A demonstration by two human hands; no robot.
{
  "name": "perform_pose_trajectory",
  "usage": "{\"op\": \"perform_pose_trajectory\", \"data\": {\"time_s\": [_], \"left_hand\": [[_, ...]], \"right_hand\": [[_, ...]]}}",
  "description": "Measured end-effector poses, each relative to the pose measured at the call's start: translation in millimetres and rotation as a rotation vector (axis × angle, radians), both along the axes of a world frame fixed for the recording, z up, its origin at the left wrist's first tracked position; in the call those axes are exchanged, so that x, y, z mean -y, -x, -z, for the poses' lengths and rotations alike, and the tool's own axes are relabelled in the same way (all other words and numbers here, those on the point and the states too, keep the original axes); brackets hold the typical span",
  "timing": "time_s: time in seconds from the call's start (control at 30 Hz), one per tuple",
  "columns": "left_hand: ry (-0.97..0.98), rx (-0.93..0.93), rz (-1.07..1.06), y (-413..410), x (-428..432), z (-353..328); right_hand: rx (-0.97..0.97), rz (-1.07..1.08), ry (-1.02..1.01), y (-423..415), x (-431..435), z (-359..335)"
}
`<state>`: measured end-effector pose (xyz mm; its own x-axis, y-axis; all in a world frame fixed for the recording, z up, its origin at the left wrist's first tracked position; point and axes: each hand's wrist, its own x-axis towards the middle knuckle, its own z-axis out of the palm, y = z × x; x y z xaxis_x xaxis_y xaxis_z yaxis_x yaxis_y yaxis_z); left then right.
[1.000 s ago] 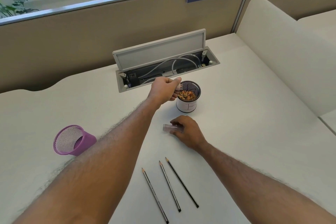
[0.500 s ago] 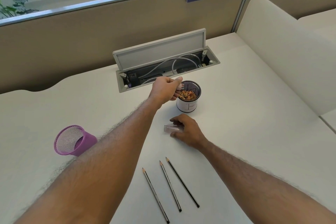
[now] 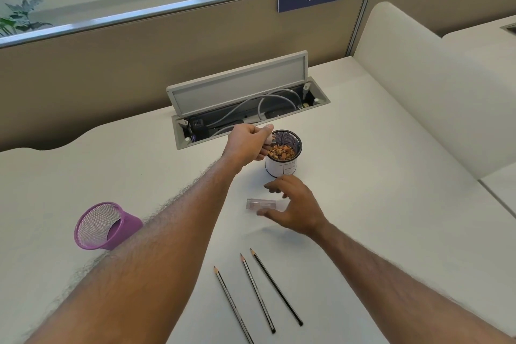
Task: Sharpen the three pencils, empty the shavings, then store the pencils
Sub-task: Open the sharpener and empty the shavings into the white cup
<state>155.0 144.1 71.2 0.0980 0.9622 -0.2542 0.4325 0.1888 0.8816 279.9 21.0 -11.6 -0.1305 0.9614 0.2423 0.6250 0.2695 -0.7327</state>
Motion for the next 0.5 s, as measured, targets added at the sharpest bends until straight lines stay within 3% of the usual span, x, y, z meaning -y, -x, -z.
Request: {"op": "perform_pose_trajectory", "data": {"time_s": [0.1, 0.17, 0.3, 0.5], "left_hand": [[-0.006, 0.015, 0.011, 0, 1, 0], [0.003, 0.049, 0.028, -1, 1, -2], [-0.018, -0.019, 0.042, -8, 4, -3], [-0.023, -0.064, 0.017, -18, 1, -5]], "right_hand": [[0.027, 0.121, -0.266, -13, -10, -29], [0.008, 0.225, -0.326, -23, -26, -49], [0.051, 0.291, -0.256, -37, -57, -74], [0.158, 0.148, -0.104, -43, -77, -67]]}}
